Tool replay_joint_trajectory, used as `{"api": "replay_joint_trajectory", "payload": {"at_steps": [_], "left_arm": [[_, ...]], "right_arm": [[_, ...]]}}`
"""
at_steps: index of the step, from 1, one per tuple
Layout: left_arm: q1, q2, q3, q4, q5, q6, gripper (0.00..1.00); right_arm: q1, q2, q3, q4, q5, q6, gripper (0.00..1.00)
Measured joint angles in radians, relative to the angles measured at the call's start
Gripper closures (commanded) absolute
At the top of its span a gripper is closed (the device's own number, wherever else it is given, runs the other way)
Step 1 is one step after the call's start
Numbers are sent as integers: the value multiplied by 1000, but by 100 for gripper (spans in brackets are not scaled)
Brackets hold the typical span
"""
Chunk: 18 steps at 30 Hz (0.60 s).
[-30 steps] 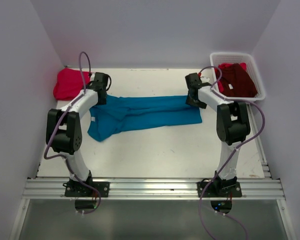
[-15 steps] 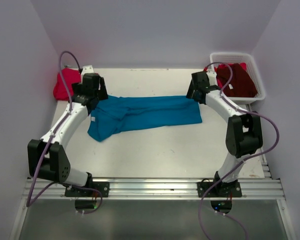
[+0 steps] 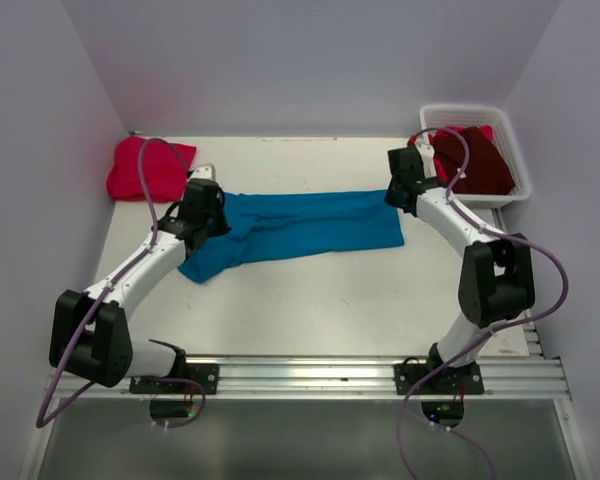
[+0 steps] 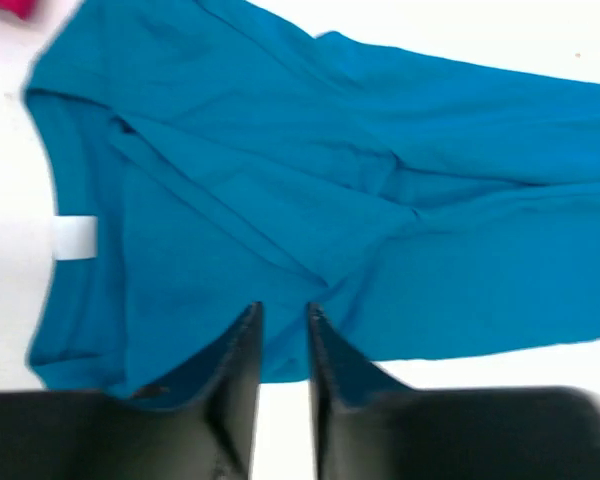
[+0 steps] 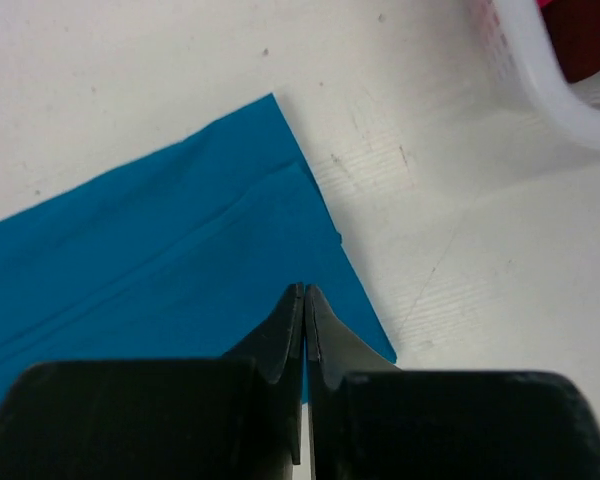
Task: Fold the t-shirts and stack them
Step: Fold the tshirt
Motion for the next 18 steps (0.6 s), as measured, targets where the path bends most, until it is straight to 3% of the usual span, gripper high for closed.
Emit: {"api": "replay_joint_trajectory", "payload": {"at_steps": [9, 18], "left_arm": [[-21, 75, -50, 56, 51, -95, 100], [-23, 211, -62, 76, 51, -164, 100]], "right_arm": [[6, 180, -8, 1, -112, -4, 100], [18, 275, 29, 2, -182, -14, 100]]}}
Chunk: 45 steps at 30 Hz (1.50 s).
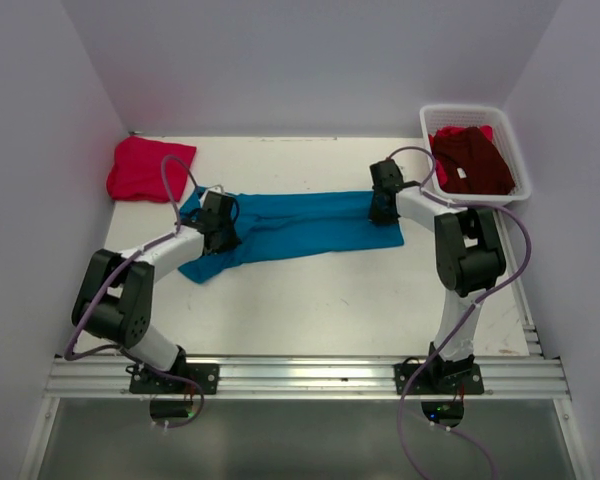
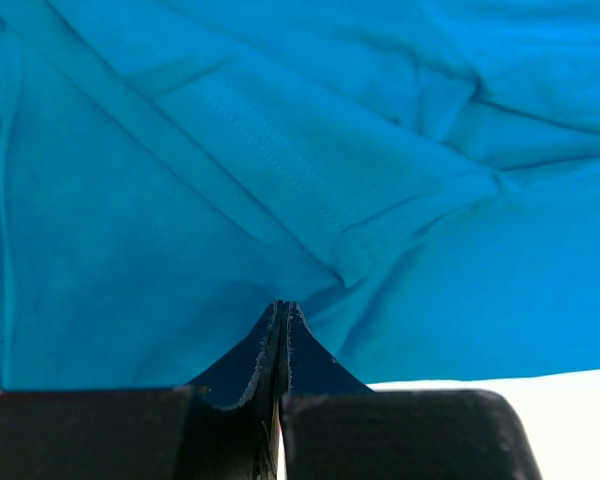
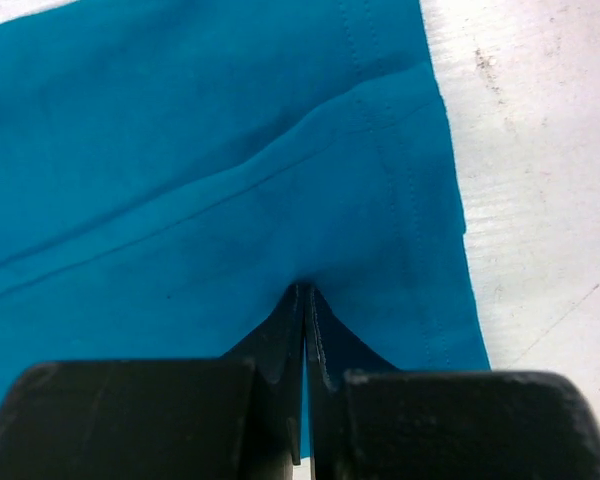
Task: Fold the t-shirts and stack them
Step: Fold the tshirt
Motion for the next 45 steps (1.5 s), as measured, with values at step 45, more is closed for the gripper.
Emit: {"api": "replay_joint_trajectory", "payload": {"at_steps": [45], "left_arm": [[114, 546, 540, 79, 216, 76, 100]], "right_arm": [[585, -531, -612, -82, -72, 291, 100]]}}
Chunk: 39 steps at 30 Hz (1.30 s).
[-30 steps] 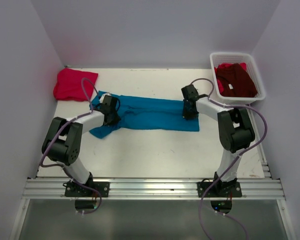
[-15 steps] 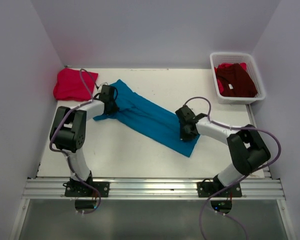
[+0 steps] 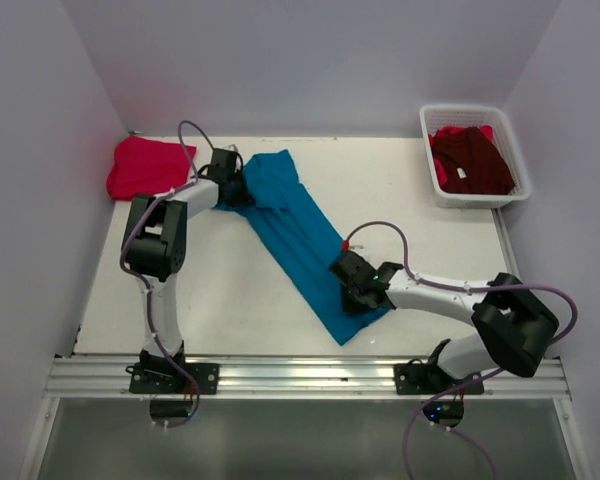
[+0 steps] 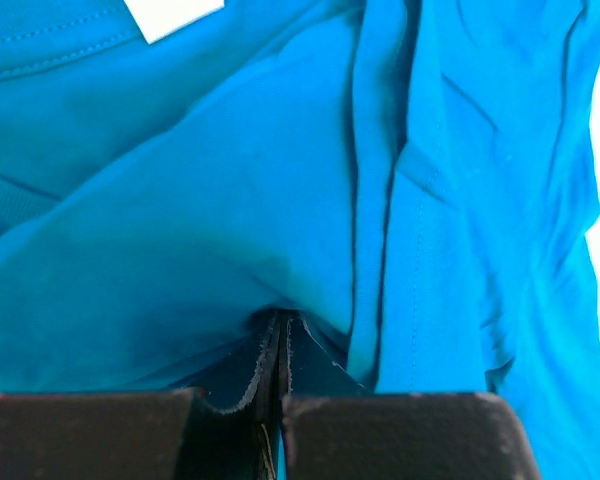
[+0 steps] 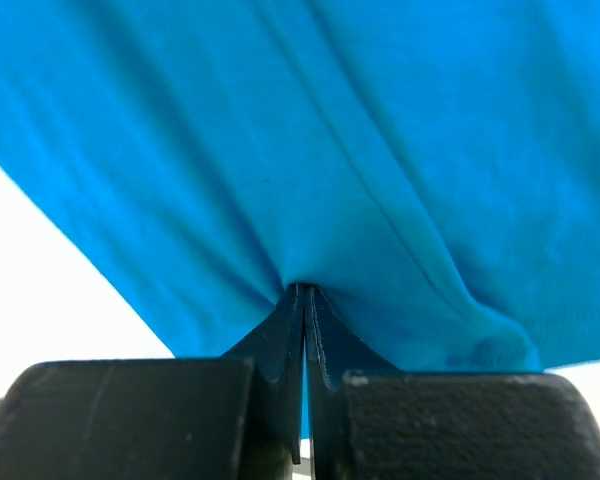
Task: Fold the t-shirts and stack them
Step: Fold the tshirt
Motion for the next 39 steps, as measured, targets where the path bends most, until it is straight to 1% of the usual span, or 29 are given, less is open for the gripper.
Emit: {"api": "replay_joint_trajectory", "payload": {"at_steps": [6, 12, 15, 19, 22, 26, 28, 29, 30, 31, 32, 33, 34, 35, 36, 37, 39], "left_arm": [[-2, 98, 133, 0, 148, 25, 100], [-19, 195, 289, -66, 251, 51, 100], [-34, 230, 346, -91, 280, 65, 100], [-49, 249, 382, -107, 295, 73, 100], [-56, 258, 400, -114, 300, 77, 100], [-58, 258, 404, -125, 300, 92, 100], [-58, 258, 409, -134, 298, 101, 93], [-59, 256, 413, -142, 292, 106, 79], [-60, 252, 415, -154, 288, 114, 66], [-60, 245, 417, -165, 283, 122, 53], [-61, 231, 418, -177, 274, 131, 30], [-61, 214, 417, -191, 260, 138, 22], [-61, 191, 417, -203, 245, 143, 10], [-61, 163, 417, -211, 229, 150, 7], [-61, 132, 417, -217, 211, 154, 2], [-61, 96, 417, -220, 192, 157, 0], [-61, 13, 405, -214, 158, 161, 0]], "right_arm": [[146, 10, 6, 28, -34, 76, 100], [301, 87, 77, 38, -81, 130, 100], [368, 148, 139, 31, -92, 143, 100], [436, 225, 220, 29, -114, 149, 100], [468, 259, 269, 21, -122, 149, 100], [482, 262, 316, -11, -106, 145, 100], [482, 257, 338, -34, -95, 137, 100], [482, 253, 351, -47, -87, 129, 98], [482, 246, 365, -59, -76, 119, 93], [482, 235, 380, -69, -68, 109, 81], [482, 224, 399, -85, -58, 97, 70], [482, 211, 421, -99, -44, 82, 58], [482, 199, 446, -113, -28, 65, 42], [482, 185, 475, -127, -8, 47, 36], [481, 170, 510, -150, 19, 25, 30], [480, 159, 550, -177, 52, 3, 23], [461, 145, 647, -240, 109, -40, 22]]}}
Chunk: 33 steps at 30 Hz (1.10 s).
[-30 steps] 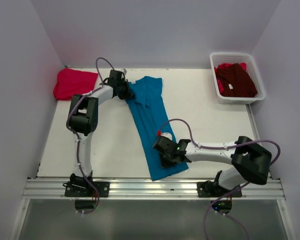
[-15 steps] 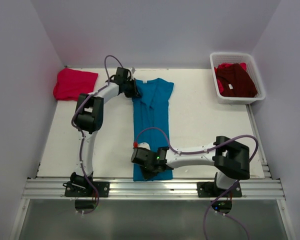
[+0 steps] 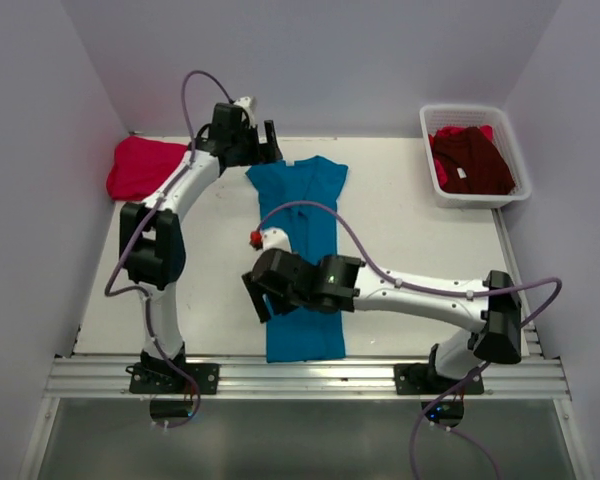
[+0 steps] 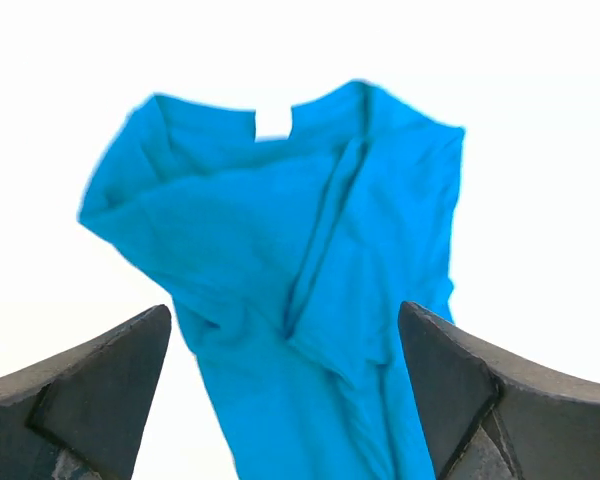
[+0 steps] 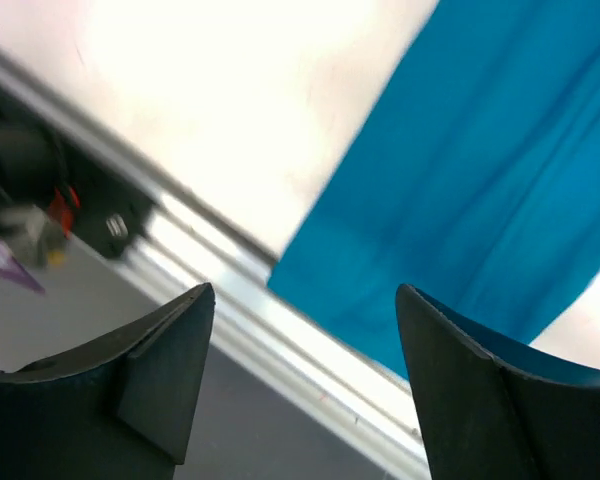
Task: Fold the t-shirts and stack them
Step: Fold the tshirt
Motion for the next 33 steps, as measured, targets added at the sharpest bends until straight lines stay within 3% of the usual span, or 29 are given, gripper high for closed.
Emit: {"api": "replay_joint_trajectory", "payload": {"at_steps": [3, 7, 10, 14, 17, 18, 22, 26, 29, 33], "left_arm": [[0, -155, -77, 24, -39, 2, 0], [0, -336, -255, 56, -94, -11, 0], [1, -432, -415, 58, -130, -24, 0], [2, -558, -634, 51, -163, -54, 0], [2, -670, -745, 53, -175, -71, 0], [2, -711, -772, 52, -177, -74, 0], [2, -834, -834, 64, -179, -87, 1], [2, -898, -906, 81, -169, -98, 1], [1, -925, -968, 84, -162, -108, 1], [-1, -946, -1023, 84, -148, -125, 1]], "right_arm": [[-97, 5, 148, -67, 54, -53, 21], [-324, 59, 282, -113, 107, -119, 21], [-480, 176, 391, -153, 130, -176, 21], [-566, 405, 595, -204, 121, -254, 28], [-592, 567, 732, -229, 84, -306, 47], [-599, 612, 771, -245, 67, -319, 59], [-622, 726, 868, -269, 13, -353, 76], [-653, 794, 952, -273, -42, -370, 76], [-682, 832, 988, -267, -94, -378, 68], [-714, 875, 1006, -264, -160, -397, 47]]}}
